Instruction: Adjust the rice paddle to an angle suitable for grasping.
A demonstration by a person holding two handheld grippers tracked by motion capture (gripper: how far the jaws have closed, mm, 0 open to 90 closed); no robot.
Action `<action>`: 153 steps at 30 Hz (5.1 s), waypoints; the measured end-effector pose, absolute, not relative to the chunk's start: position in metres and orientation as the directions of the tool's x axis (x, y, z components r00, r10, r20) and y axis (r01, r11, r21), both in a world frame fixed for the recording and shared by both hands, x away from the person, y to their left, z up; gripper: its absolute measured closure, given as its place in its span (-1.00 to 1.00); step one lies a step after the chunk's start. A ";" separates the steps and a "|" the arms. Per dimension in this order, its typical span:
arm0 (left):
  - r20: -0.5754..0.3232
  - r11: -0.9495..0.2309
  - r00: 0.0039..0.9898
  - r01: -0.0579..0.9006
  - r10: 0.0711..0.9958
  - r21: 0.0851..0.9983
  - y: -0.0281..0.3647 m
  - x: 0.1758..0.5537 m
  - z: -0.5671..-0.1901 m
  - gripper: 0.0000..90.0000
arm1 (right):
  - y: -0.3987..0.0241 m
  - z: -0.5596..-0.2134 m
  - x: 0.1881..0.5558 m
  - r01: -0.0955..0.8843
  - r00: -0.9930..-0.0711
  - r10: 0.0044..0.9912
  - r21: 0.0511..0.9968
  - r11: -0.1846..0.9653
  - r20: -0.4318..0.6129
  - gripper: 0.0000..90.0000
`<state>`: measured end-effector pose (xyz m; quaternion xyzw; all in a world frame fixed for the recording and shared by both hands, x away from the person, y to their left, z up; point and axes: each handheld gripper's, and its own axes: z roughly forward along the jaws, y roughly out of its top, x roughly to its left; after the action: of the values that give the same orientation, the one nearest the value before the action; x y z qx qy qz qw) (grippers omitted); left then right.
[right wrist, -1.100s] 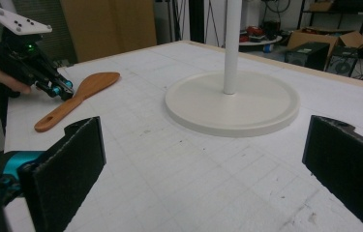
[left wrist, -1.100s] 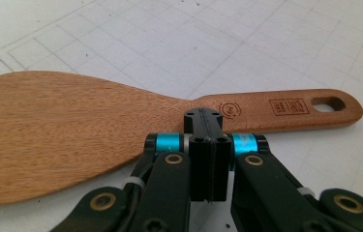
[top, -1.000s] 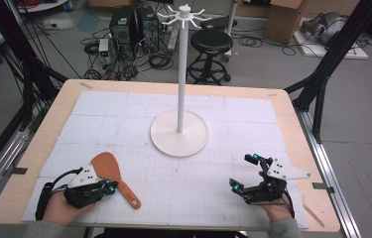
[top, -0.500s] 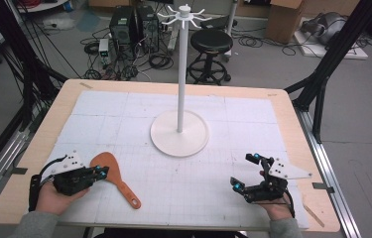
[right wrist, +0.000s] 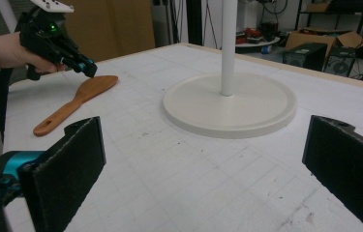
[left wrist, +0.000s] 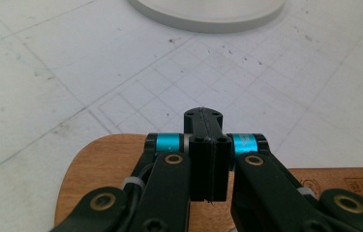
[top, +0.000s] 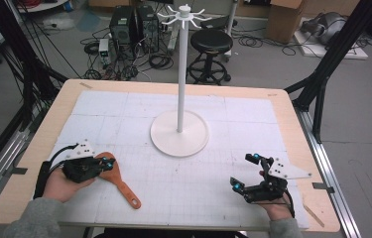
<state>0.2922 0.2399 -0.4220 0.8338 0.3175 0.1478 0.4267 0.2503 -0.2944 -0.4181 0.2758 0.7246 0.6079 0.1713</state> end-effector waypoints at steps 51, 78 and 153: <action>0.091 -0.524 0.719 0.407 0.689 0.748 0.247 0.303 -0.444 0.99 | -0.292 -0.422 0.249 0.211 -0.796 0.599 0.968 0.134 0.091 -1.00; -0.004 -0.423 0.672 0.471 0.740 0.774 0.268 0.261 -0.447 0.99 | -0.289 -0.420 0.248 0.205 -0.801 0.593 0.968 0.143 0.082 -1.00; 0.055 -0.565 0.824 0.336 0.563 0.753 0.216 0.228 -0.444 0.99 | -0.286 -0.421 0.251 0.209 -0.812 0.580 0.961 0.178 0.069 -1.00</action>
<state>0.2277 0.2159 -0.4436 0.8725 0.2577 0.1464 0.3884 0.2512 -0.2863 -0.4214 0.2628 0.7511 0.5846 0.1585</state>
